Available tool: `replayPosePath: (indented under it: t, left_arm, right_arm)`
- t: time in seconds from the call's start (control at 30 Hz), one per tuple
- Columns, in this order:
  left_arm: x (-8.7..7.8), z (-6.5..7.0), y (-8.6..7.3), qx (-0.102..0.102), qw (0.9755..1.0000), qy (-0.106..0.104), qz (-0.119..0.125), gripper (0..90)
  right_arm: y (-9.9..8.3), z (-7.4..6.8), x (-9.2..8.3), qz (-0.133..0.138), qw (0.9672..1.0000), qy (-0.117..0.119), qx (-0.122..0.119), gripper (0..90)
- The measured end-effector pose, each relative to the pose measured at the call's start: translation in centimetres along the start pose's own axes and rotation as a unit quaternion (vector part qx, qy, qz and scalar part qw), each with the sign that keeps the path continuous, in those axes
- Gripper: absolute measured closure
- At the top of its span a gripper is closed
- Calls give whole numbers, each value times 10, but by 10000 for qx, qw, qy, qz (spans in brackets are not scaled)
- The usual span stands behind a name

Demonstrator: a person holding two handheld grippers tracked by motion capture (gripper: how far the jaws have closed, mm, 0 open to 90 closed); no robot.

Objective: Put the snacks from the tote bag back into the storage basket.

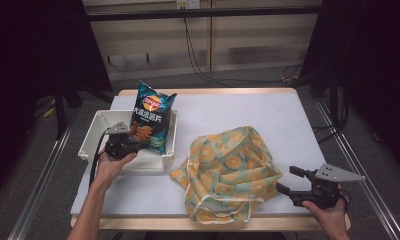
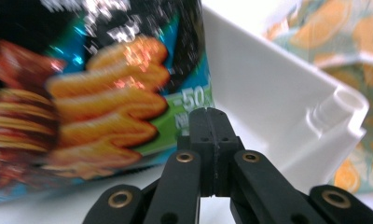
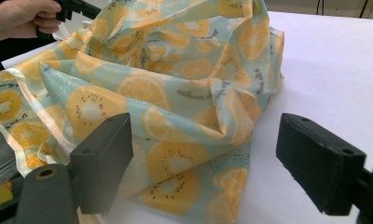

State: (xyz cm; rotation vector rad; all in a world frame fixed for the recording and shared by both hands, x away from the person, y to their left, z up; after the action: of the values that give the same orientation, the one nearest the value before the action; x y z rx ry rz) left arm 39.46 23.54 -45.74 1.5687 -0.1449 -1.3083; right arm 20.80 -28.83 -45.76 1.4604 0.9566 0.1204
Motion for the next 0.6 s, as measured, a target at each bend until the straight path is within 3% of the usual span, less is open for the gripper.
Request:
replayPosePath:
  t: [0.13,0.27,0.3,0.37,0.57,0.6]
  left_arm:
    - [14,2,-3,58,9996,51,-282,900]
    - [27,1,-5,149,9973,323,-643,900]
    - [29,0,-5,74,9981,227,-566,900]
    - [32,-1,-4,81,9974,309,-648,900]
    - [39,-6,1,59,9978,177,-637,900]
    - [40,-7,2,62,9977,230,-635,900]
  right_arm:
    - [0,0,-1,24,10000,-5,0,182]
    - [0,0,0,24,10000,-1,14,181]
    - [0,0,0,12,10000,-3,0,181]
    - [0,1,2,-11,10000,2,-9,180]
    - [1,1,2,-4,10000,14,-20,181]
    - [1,1,2,1,10000,11,-27,180]
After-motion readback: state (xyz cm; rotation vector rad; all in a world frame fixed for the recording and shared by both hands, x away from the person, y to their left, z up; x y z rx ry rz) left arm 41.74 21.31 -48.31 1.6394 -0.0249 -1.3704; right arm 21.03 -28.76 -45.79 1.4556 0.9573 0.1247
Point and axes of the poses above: each handheld gripper's, and its own axes: x roughly forward along the jaws, y roughly out of its top, z roughly to its right, the point moved 2 cm from there along x, roughly forward along the jaws, and after that the axes turned 5 degrees about -z, right-handed, at the moved point
